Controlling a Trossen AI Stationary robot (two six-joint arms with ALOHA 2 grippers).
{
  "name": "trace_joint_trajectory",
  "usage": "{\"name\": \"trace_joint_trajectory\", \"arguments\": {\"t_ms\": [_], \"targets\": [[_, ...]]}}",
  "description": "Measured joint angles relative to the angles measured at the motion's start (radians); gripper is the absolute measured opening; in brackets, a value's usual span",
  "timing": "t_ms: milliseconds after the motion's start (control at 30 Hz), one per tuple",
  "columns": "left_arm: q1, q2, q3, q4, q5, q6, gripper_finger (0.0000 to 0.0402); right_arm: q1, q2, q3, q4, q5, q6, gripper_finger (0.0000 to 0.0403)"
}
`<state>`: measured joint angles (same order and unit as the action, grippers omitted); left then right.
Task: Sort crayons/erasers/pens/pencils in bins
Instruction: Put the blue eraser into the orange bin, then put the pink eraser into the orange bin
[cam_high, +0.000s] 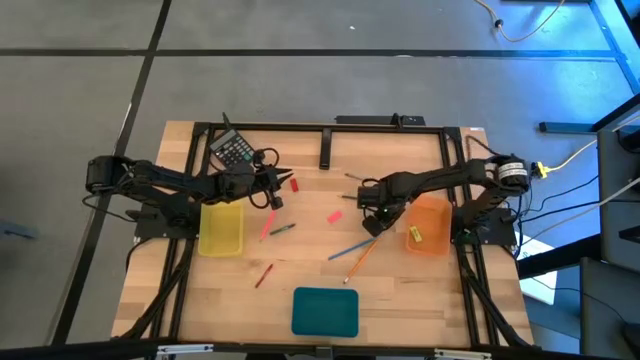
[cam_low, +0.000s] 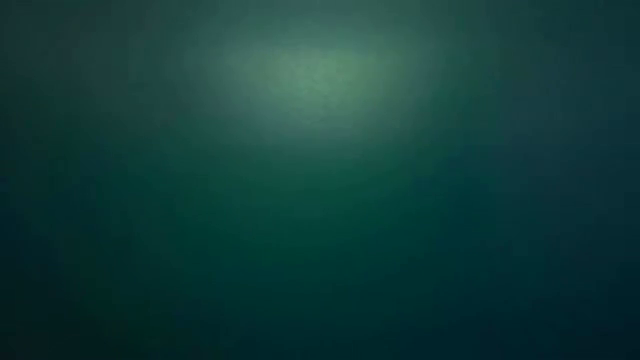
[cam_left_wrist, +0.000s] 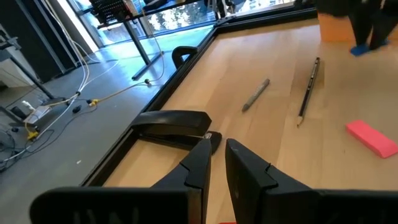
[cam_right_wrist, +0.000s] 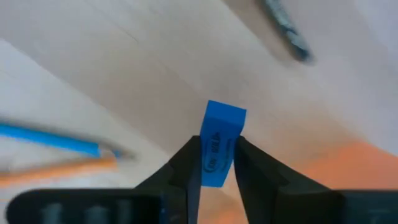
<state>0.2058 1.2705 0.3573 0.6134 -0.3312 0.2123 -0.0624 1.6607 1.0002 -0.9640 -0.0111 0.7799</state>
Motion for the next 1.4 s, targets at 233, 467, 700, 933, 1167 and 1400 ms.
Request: {"name": "trace_joint_trajectory", "arguments": {"t_ms": [233,467,700,933,1167,1400], "targets": [[0.001,0.000,0.000,0.005,-0.001,0.006,0.0041,-0.008,-0.155,0.044,-0.229,0.019,0.036,0.0091],[0.001,0.000,0.000,0.006,-0.001,0.000,0.0041,0.051,-0.293,0.046,-0.471,-0.022,0.233,0.0091],[0.001,0.000,0.000,0.003,-0.001,-0.017,0.0041,0.107,-0.333,-0.043,-0.503,-0.012,0.346,0.0091],[0.003,0.000,0.000,0.018,-0.001,-0.004,0.0041,0.114,-0.333,-0.213,-0.324,-0.010,0.373,0.0092],[0.002,0.000,0.000,0.027,0.043,-0.061,0.0041,0.066,-0.332,-0.270,-0.208,0.050,0.283,0.0136],[-0.026,0.000,0.000,0.031,0.047,-0.046,0.0041,0.015,-0.333,-0.174,-0.244,0.194,0.235,0.0217]]}}
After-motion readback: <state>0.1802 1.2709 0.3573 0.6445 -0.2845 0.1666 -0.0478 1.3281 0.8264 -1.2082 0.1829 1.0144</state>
